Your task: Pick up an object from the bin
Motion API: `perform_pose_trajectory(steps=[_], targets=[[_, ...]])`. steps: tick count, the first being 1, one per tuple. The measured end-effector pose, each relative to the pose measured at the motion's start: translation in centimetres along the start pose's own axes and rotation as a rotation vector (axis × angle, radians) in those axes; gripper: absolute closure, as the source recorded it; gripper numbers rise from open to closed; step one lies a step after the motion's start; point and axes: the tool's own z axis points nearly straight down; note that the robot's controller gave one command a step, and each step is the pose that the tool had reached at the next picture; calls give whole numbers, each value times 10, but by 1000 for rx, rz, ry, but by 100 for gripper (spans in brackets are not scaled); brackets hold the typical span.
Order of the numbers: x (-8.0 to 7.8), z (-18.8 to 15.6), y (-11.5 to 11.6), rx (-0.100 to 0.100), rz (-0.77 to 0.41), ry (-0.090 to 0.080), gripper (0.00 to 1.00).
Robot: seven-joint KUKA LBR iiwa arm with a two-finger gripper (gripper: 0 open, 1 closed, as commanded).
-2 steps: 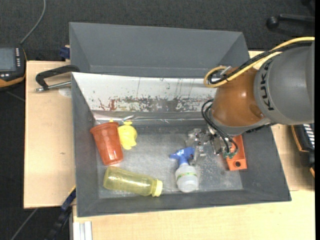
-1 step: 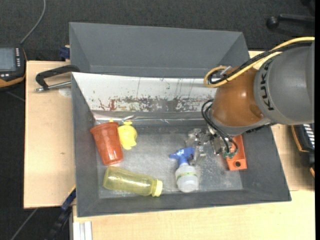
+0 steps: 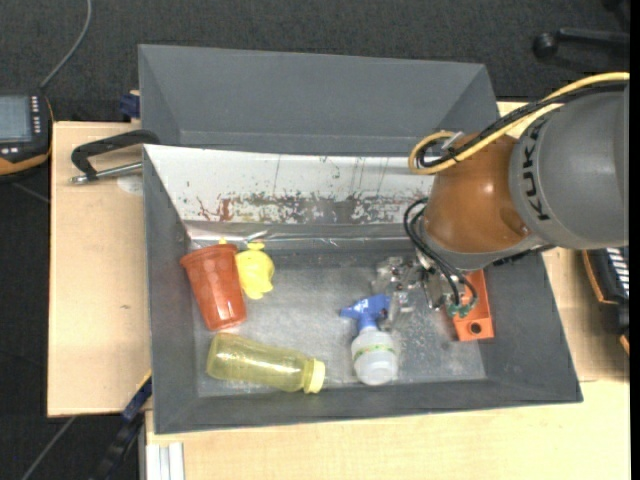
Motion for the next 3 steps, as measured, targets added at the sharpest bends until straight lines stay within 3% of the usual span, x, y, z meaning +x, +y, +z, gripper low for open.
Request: perform_pose_trajectory(steps=[1,3], targets=[[2,-20,0,-1,0,5,100],[-2,-61,1,0,-1,-8,100]])
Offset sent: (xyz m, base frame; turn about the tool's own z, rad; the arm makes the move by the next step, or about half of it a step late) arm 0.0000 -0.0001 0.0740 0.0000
